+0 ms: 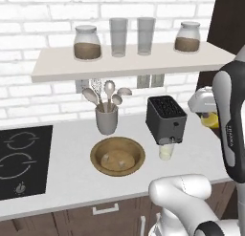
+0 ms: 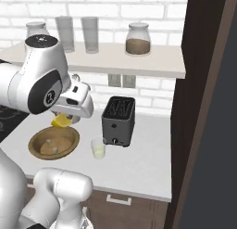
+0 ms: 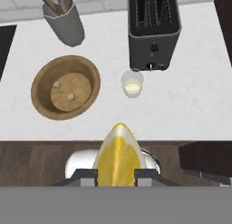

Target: Grab a lemon wedge from the fridge and one ice cube from the ice bowl, and put them in the glass of lemonade.

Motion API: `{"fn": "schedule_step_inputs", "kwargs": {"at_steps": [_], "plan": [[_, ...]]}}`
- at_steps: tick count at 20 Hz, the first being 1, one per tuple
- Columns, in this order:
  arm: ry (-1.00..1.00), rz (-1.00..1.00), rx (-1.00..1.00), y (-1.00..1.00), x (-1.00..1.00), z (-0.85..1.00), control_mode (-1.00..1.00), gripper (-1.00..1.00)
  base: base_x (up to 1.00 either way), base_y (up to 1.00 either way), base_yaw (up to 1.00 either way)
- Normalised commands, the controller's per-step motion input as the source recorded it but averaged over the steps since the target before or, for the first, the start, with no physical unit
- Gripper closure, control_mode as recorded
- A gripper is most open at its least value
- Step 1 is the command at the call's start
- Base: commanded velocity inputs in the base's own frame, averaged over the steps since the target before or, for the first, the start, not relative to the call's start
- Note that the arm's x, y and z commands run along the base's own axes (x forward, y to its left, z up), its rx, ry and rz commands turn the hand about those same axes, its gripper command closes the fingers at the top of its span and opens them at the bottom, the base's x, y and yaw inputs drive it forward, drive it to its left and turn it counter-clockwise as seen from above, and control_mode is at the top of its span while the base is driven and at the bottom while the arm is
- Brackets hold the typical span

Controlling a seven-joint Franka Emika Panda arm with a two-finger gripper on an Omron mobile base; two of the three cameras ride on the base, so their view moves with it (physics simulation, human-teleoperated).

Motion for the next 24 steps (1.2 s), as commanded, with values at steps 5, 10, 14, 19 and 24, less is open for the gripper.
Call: {"fn": "schedule_step_inputs", "kwargs": {"at_steps": [5, 10, 14, 19, 24], "plan": [[0.14, 0.00, -0.01, 0.05, 0.00, -0.61, -1.00, 1.00, 0.00, 0.00, 0.00], [0.02, 0.00, 0.00, 0.02, 0.00, -0.60, -1.00, 1.00, 0.00, 0.00, 0.00], [-0.01, 0.00, 0.00, 0.03, 0.45, -0.33, -1.00, 1.00, 0.00, 0.00, 0.00], [0.00, 0.00, 0.00, 0.00, 1.00, -0.14, -1.00, 1.00, 0.00, 0.00, 0.00], [0.01, 0.00, -0.03, 0.00, 0.85, -0.26, -1.00, 1.00, 0.00, 0.00, 0.00]]}}
